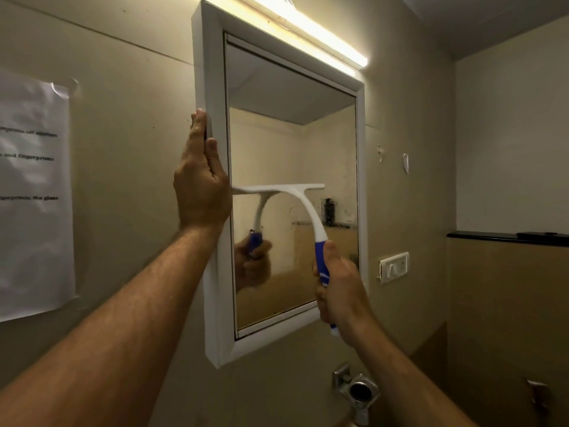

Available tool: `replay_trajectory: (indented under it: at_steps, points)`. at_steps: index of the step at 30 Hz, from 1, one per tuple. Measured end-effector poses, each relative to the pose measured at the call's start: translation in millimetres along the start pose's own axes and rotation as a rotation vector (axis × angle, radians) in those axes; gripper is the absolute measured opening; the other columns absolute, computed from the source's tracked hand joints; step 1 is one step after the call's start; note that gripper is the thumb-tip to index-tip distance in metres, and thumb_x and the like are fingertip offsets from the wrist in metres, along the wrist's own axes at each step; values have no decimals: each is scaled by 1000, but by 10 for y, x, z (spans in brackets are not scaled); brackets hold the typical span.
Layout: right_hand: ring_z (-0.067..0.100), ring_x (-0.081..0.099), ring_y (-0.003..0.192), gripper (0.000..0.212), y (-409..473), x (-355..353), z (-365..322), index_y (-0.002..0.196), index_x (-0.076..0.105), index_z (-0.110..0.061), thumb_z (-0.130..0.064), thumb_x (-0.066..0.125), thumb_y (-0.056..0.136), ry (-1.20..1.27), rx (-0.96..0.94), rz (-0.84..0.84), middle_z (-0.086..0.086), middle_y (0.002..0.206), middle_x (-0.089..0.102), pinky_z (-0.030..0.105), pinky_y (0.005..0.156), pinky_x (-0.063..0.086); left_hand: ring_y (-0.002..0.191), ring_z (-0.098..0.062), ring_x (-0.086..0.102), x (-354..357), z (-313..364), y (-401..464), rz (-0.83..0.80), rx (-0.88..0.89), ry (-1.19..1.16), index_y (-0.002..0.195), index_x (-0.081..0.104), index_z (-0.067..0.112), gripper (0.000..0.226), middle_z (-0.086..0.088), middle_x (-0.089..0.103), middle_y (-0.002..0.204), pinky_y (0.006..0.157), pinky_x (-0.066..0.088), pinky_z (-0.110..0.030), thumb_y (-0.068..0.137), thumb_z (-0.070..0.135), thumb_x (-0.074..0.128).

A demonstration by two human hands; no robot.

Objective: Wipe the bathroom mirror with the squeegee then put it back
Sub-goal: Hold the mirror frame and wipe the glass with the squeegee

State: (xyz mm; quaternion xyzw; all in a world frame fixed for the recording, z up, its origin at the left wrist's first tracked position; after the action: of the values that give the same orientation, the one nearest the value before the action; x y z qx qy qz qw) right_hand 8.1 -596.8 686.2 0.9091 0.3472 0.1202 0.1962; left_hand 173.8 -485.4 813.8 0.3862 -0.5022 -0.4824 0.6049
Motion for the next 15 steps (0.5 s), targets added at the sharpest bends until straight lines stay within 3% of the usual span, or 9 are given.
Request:
replay_trajectory:
  at_steps: [3, 8, 15]
  points:
    - [6, 35, 39, 52, 145, -23, -225, 83, 53, -13, -58, 30, 97, 0, -25, 2, -4, 55, 42, 22, 40, 31, 138, -13, 41, -15, -2, -26, -3, 0, 5, 150, 35, 17, 44, 0, 41, 152, 111, 38, -21, 107, 27, 33]
    - [7, 35, 40, 53, 106, -16, -71, 84, 53, -13, -59, 29, 96, 3, 2, -17, -3, 56, 42, 22, 39, 31, 138, -10, 39, -37, -25, -140, 5, -19, 0, 149, 37, 14, 43, 0, 42, 151, 106, 28, -2, 107, 25, 33]
    - [4, 38, 41, 51, -140, -50, 253, 88, 53, -11, -57, 31, 93, -19, 18, -12, -1, 62, 44, 20, 42, 34, 135, -13, 45, -60, -18, -217, 27, -22, -1, 147, 40, 11, 42, -3, 47, 148, 107, 34, -7, 107, 23, 34]
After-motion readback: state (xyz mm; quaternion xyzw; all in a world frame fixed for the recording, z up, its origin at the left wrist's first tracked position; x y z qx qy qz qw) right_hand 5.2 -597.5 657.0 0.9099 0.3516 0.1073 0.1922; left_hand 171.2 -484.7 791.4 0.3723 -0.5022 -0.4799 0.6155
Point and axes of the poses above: each hand's wrist, its own y-axis towards the middle knuckle, its own x-axis out of the palm, z = x × y, the point moved 1 cm from there along y, towards the middle knuckle
